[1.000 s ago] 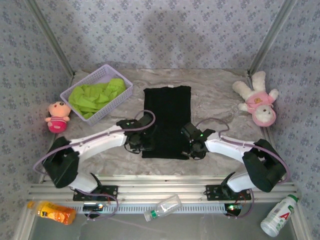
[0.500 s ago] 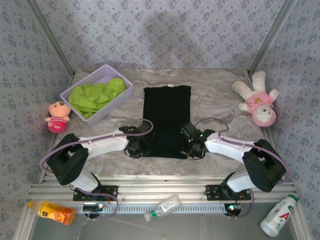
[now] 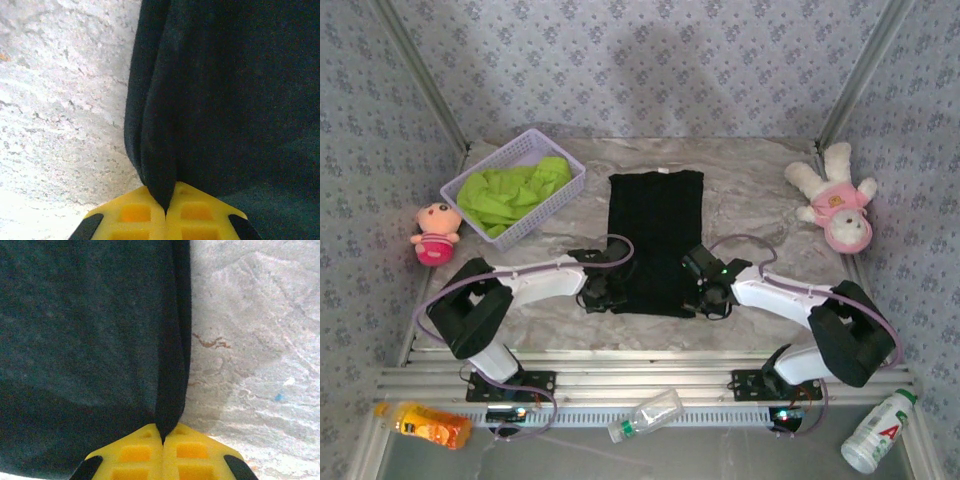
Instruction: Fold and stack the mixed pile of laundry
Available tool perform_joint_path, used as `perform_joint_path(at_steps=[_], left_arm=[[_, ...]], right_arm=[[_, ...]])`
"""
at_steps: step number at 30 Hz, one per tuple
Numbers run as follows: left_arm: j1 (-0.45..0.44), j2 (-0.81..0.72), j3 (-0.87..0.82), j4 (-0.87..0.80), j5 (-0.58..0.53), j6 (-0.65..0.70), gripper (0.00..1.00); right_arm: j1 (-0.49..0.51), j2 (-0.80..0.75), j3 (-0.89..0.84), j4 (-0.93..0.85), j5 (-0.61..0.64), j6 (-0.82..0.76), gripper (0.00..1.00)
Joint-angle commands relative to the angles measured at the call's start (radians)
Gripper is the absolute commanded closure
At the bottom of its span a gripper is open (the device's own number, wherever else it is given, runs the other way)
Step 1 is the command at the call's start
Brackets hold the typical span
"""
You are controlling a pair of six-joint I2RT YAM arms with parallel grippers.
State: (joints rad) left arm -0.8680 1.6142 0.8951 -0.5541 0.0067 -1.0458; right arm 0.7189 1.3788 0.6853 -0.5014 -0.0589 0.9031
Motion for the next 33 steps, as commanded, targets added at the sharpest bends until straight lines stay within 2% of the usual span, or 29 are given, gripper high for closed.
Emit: perform_joint_path(at_steps=[1,5,9,14,20,28,33], left_arm=[[-0.028,0.0,-0.026,-0.118,-0.015,0.049,1.0],[-0.11,-0.079,-0.049,-0.207,0.021,0.038,1.0],[-0.188,-0.165,-0.059,-0.263,0.031,-0.04,1.0],[-0.19,-0.251,-0.008,-0.303,-0.013,-0.104,1.0],[-0.078,-0.269,0.168,-0.36,-0.041,-0.037,1.0],[0.095,-0.243,0.345,-0.33,-0.02,0.084,1.0],[0.187,-0.144,0.437,-0.262,0.038,0.141,0.99]], right_arm=[[0.014,-0.06,-0.002,-0.125,0.009,-0.062,1.0],[0.041,-0.172,-0.068,-0.195,-0.056,-0.048,1.0],[0.068,-0.296,-0.101,-0.278,-0.102,0.005,1.0],[0.055,-0.426,-0.083,-0.329,-0.171,0.087,1.0],[-0.053,-0.42,0.029,-0.295,-0.225,0.09,1.0],[-0.21,-0.267,0.258,-0.264,-0.272,0.008,1.0],[-0.3,-0.131,0.379,-0.204,-0.297,-0.016,1.0]])
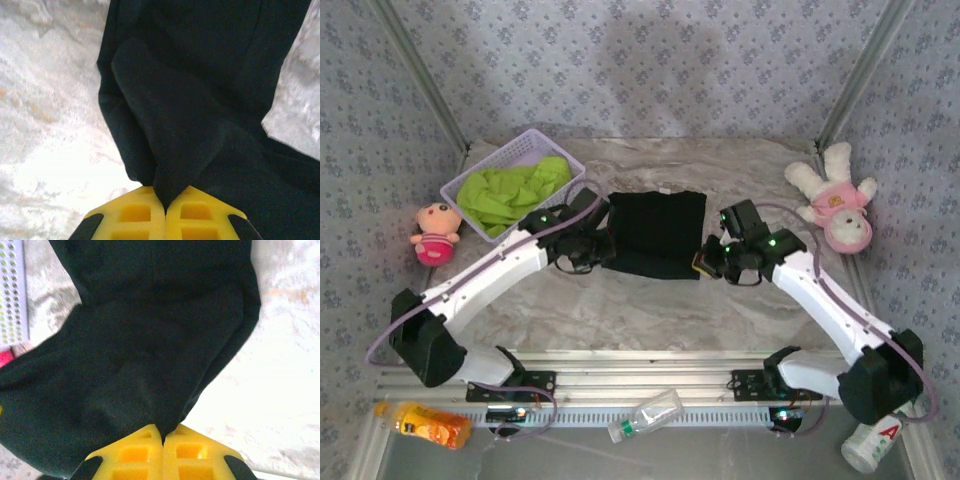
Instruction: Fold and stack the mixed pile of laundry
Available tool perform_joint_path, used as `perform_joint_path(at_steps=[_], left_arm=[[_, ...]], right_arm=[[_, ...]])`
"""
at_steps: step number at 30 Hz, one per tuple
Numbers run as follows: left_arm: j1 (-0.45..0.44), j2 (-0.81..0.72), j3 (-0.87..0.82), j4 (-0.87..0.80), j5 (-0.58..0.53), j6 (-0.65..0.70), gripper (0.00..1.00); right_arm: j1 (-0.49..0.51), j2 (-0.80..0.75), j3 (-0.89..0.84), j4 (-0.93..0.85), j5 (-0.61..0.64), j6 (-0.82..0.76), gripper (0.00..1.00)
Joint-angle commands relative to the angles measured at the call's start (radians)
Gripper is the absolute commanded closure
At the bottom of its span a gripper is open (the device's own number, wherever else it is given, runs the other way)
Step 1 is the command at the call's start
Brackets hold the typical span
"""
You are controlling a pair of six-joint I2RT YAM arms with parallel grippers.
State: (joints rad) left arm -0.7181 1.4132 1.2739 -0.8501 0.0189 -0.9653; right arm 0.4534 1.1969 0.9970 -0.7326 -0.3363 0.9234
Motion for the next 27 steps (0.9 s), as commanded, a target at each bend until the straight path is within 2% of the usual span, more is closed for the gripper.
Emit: perform_joint_path(at_steps=[1,5,11,13,14,15,16,17,18,19,22,27], left_arm=[[0.047,0.085,0.083,0.044,0.031,0.073,0.99],[0.116,0.255,0.238,0.066,0.087,0.134,0.99],[0.202,0.605,0.627,-0.002,0.1,0.222,0.98],[0.227,0.73,0.802,-0.042,0.123,0.246,0.89],[0.237,0.814,0.925,-0.095,0.117,0.257,0.77],[0.243,0.891,1.055,-0.169,0.103,0.26,0.56],[0.249,0.956,1.172,-0.235,0.098,0.262,0.49],[0.252,1.021,1.298,-0.314,0.084,0.264,0.43],[0.253,1.069,1.396,-0.375,0.059,0.264,0.34],[0.253,1.095,1.456,-0.405,0.042,0.268,0.31],[0.252,1.074,1.435,-0.392,0.032,0.267,0.31],[0.23,0.926,1.174,-0.244,0.057,0.269,0.33]], right_arm=[[-0.049,0.082,0.094,0.031,-0.016,-0.044,1.0],[-0.117,0.221,0.205,0.074,0.001,-0.059,1.0],[-0.228,0.479,0.342,0.264,-0.005,-0.035,0.98],[-0.262,0.581,0.402,0.359,0.001,-0.032,0.83],[-0.284,0.638,0.44,0.412,-0.006,-0.027,0.7],[-0.307,0.696,0.501,0.441,-0.026,-0.021,0.49],[-0.322,0.739,0.55,0.457,-0.049,-0.008,0.36],[-0.336,0.779,0.591,0.48,-0.088,0.006,0.3],[-0.343,0.8,0.622,0.502,-0.117,0.016,0.28],[-0.347,0.806,0.638,0.509,-0.134,0.011,0.28],[-0.344,0.782,0.649,0.443,-0.12,-0.067,0.28],[-0.342,0.715,0.549,0.395,-0.106,-0.142,0.35]])
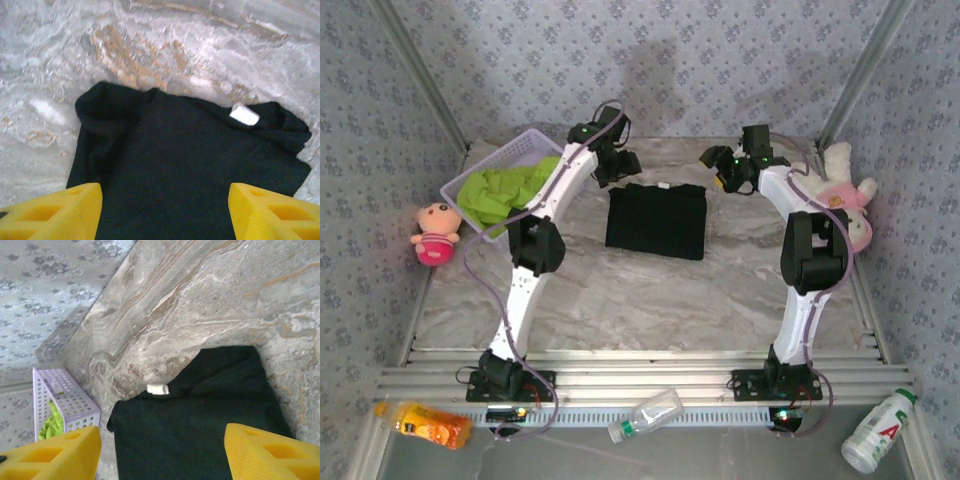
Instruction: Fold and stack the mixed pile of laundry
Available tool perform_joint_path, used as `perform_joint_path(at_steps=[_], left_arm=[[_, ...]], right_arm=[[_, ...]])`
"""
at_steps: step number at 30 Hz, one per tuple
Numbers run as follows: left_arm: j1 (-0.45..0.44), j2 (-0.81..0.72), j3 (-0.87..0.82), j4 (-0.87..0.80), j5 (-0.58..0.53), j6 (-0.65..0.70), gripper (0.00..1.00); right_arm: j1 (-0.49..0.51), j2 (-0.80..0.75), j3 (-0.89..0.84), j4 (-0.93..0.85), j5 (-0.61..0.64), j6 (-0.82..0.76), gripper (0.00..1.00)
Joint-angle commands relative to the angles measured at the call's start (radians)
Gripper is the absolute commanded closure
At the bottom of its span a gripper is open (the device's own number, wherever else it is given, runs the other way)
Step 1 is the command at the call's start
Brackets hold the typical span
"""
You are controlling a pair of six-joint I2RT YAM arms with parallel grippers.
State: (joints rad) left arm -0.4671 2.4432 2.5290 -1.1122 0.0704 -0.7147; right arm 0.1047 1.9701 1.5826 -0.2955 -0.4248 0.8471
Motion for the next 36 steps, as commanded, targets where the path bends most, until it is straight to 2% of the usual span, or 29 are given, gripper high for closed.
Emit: perform_joint_path(at_steps=[1,6,10,13,18,23,26,31,36], left_arm=[[-0.03,-0.134,-0.129,0.038,0.01,0.021,0.33],[-0.088,-0.275,-0.413,0.159,0.037,0.026,0.43],[-0.116,-0.367,-0.708,0.335,0.066,-0.036,0.55],[-0.118,-0.385,-0.855,0.416,0.071,-0.084,0.55],[-0.118,-0.394,-1.007,0.465,0.054,-0.091,0.55],[-0.118,-0.394,-1.085,0.466,0.05,-0.081,0.54],[-0.12,-0.399,-1.106,0.474,0.062,-0.075,0.54],[-0.123,-0.381,-1.06,0.454,0.078,-0.03,0.53],[-0.146,-0.321,-0.932,0.391,0.11,0.031,0.52]], right_arm=[[0.013,-0.068,-0.053,-0.054,-0.009,-0.076,0.37],[0.082,-0.071,-0.068,-0.149,0.081,-0.189,0.5],[0.158,-0.011,-0.038,-0.239,0.208,-0.269,0.53],[0.2,0.057,0.005,-0.296,0.272,-0.303,0.54],[0.228,0.128,0.013,-0.378,0.313,-0.336,0.55],[0.252,0.106,-0.091,-0.411,0.328,-0.35,0.55],[0.29,0.024,-0.232,-0.397,0.33,-0.328,0.57],[0.417,-0.189,-0.53,-0.352,0.296,-0.226,0.6],[0.591,-0.367,-0.651,-0.311,0.24,-0.084,0.58]])
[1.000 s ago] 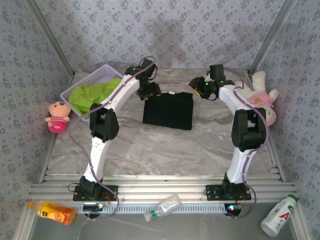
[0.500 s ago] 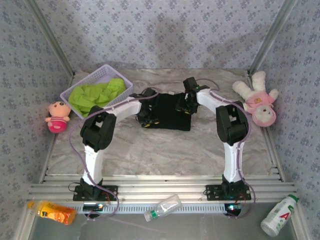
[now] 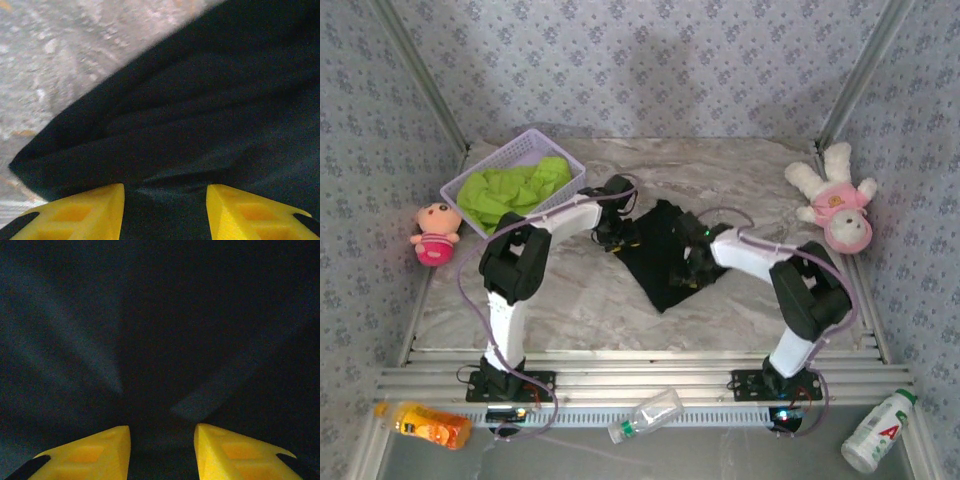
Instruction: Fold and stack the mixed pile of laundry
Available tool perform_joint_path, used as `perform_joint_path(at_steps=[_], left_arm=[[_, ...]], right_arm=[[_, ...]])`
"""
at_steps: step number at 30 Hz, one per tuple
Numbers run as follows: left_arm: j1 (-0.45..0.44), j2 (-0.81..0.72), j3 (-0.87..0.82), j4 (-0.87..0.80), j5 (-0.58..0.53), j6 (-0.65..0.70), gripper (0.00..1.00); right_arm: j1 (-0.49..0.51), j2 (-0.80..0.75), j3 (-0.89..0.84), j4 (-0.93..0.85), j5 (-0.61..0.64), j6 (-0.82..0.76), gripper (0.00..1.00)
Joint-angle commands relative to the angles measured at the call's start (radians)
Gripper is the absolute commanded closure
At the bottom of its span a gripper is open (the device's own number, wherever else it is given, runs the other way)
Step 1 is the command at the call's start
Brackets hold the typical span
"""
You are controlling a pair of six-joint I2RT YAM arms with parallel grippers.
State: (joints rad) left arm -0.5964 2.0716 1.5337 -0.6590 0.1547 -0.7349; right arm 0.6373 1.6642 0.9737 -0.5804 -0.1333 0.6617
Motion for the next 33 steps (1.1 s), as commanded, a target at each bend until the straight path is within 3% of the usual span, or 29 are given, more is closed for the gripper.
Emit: perform_joint_path(at_steps=[1,4,8,15,20,24,28,33], left_arm=[[-0.025,0.066,0.096,-0.076,0.032,0.062,0.51],[-0.044,0.101,0.182,-0.109,0.06,0.084,0.5],[-0.054,0.113,0.266,-0.132,0.095,0.118,0.46],[-0.062,0.028,0.348,-0.251,0.049,0.245,0.38],[-0.093,-0.184,0.092,-0.2,0.019,0.231,0.4],[-0.166,-0.311,-0.14,-0.108,0.025,0.172,0.49],[-0.272,-0.324,-0.27,-0.062,-0.009,0.115,0.53],[-0.342,-0.257,-0.29,-0.082,-0.077,0.077,0.55]], right_arm=[[0.084,-0.088,-0.039,-0.025,-0.057,0.112,0.56],[0.1,-0.154,0.004,-0.031,-0.075,0.112,0.52],[0.039,-0.215,0.071,-0.039,-0.081,0.046,0.49],[-0.225,-0.186,0.13,-0.077,-0.019,-0.134,0.48],[-0.354,-0.054,0.208,-0.052,-0.03,-0.222,0.47],[-0.373,0.059,0.286,-0.025,-0.049,-0.266,0.48],[-0.376,0.16,0.338,0.004,-0.076,-0.299,0.5],[-0.381,0.225,0.366,0.021,-0.092,-0.306,0.53]])
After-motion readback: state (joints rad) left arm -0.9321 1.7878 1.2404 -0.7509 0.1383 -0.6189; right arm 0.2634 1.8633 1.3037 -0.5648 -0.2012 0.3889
